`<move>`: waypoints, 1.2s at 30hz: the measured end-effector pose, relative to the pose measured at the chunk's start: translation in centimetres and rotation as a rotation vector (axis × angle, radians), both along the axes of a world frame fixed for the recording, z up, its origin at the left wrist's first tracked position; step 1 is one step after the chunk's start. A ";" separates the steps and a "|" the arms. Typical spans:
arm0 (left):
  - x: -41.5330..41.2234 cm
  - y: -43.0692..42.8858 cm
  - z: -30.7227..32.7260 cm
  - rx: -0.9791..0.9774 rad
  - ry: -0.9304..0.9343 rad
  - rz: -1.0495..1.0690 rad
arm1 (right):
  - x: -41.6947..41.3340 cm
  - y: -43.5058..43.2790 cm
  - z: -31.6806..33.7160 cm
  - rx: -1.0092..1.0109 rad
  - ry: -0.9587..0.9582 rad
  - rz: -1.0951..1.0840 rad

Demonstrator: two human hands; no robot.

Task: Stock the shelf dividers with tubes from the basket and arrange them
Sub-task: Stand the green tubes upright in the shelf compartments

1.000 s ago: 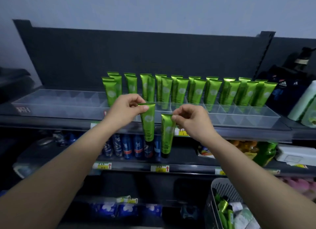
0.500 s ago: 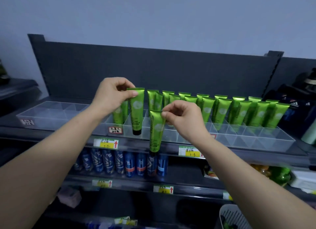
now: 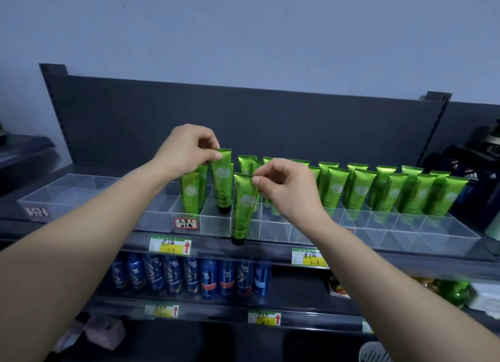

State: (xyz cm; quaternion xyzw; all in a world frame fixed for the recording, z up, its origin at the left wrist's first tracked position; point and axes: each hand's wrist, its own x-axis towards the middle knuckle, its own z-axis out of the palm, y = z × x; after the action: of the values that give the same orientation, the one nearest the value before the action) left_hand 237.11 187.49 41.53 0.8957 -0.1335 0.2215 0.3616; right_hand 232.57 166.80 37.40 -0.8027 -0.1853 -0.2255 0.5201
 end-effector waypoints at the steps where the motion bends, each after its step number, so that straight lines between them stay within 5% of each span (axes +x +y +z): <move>1: 0.2 0.0 0.0 0.025 0.008 -0.007 | 0.1 0.2 0.1 0.002 0.000 -0.008; 36: 4.8 2.0 -2.0 0.357 0.099 -0.103 | 4.4 5.2 1.0 0.000 -0.049 -0.141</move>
State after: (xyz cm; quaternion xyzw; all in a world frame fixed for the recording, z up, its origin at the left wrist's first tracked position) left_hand 241.90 189.46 39.53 0.9475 -0.1983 0.1311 0.2138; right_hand 236.94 172.02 38.38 -0.8080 -0.1409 -0.2812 0.4982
